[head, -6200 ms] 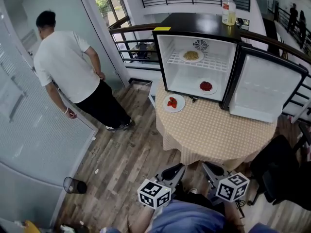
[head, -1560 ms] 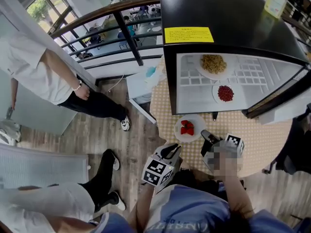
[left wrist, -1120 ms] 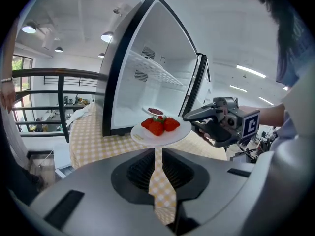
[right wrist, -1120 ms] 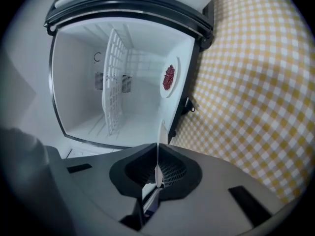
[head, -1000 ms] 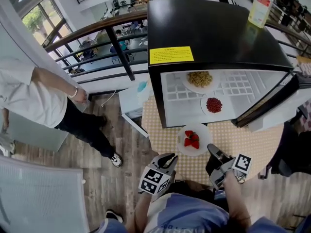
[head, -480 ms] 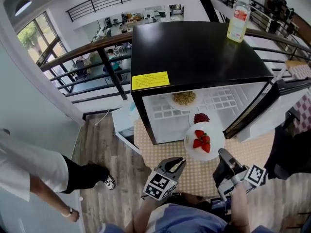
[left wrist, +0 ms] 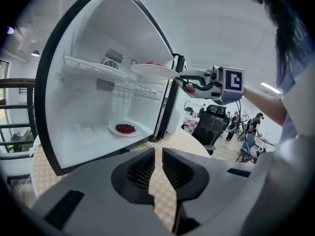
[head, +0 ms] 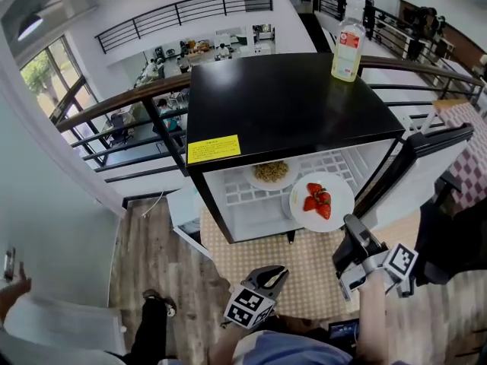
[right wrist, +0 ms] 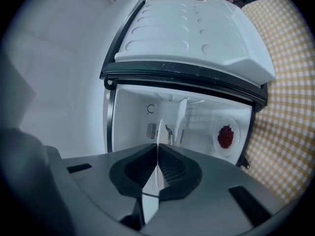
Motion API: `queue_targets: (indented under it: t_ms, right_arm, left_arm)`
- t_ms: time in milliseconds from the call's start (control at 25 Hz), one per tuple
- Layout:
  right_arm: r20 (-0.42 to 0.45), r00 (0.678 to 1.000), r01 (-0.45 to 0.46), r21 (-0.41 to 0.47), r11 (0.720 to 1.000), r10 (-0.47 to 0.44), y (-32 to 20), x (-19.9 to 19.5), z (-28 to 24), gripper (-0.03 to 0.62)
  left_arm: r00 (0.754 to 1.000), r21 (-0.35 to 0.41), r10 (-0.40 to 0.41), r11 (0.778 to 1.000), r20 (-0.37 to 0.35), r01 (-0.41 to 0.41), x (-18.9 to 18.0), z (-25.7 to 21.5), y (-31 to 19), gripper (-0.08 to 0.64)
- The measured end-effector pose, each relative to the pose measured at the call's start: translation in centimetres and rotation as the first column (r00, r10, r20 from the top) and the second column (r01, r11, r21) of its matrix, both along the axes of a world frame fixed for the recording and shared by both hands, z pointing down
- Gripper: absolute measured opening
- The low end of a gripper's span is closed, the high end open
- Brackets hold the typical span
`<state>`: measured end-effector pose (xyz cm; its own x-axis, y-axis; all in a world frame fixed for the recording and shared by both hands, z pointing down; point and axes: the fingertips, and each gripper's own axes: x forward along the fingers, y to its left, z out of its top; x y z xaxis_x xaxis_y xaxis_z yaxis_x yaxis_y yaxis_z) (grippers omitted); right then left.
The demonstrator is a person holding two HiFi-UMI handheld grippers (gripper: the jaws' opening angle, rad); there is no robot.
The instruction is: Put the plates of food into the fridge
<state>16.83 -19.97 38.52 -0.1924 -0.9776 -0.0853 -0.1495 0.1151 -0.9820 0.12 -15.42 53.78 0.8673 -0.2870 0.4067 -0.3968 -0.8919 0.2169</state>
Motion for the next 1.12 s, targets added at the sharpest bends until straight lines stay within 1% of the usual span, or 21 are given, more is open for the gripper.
queue_targets:
  t_ms: [200,320,480,600,720,920,1120]
  right_arm:
    - [-0.008,0.994,-0.108,-0.013,0.994,0.108,-2.4,2.7,-0.1,0.023]
    - [-0.03,0.986,-0.165,-0.046,0.985,0.164,-3.5,3.8,0.6,0.023]
    - [-0.04,0.976,-0.216,-0.093,0.972,0.213,-4.4,4.4,1.9,0.023]
    - [-0.025,0.974,-0.225,-0.11,0.968,0.224,-5.0,4.4,2.5,0.023]
    - [-0.027,0.973,-0.232,-0.121,0.965,0.23,-6.0,4.3,2.7,0.023]
    - [-0.052,0.964,-0.266,-0.131,0.955,0.262,-7.7,4.4,2.6,0.023]
    - [-0.109,0.956,-0.286,-0.145,0.947,0.272,-9.6,4.3,2.7,0.023]
  left_arm:
    - [1.0,-0.002,-0.014,1.0,0.004,0.014,-0.3,0.1,0.4,0.041]
    - [1.0,-0.002,-0.03,1.0,0.008,0.03,-0.7,0.1,0.2,0.041]
    - [0.999,-0.003,-0.05,0.999,0.014,0.05,-1.2,0.3,-0.1,0.041]
    - [0.998,-0.007,-0.061,0.998,0.015,0.061,-1.3,0.3,-0.1,0.041]
    - [0.998,-0.009,-0.066,0.998,0.018,0.066,-1.5,0.3,-0.1,0.041]
    - [0.998,-0.018,-0.066,0.998,0.023,0.067,-1.6,0.9,0.3,0.041]
    - [0.997,-0.022,-0.07,0.997,0.024,0.071,-1.9,1.4,0.4,0.041]
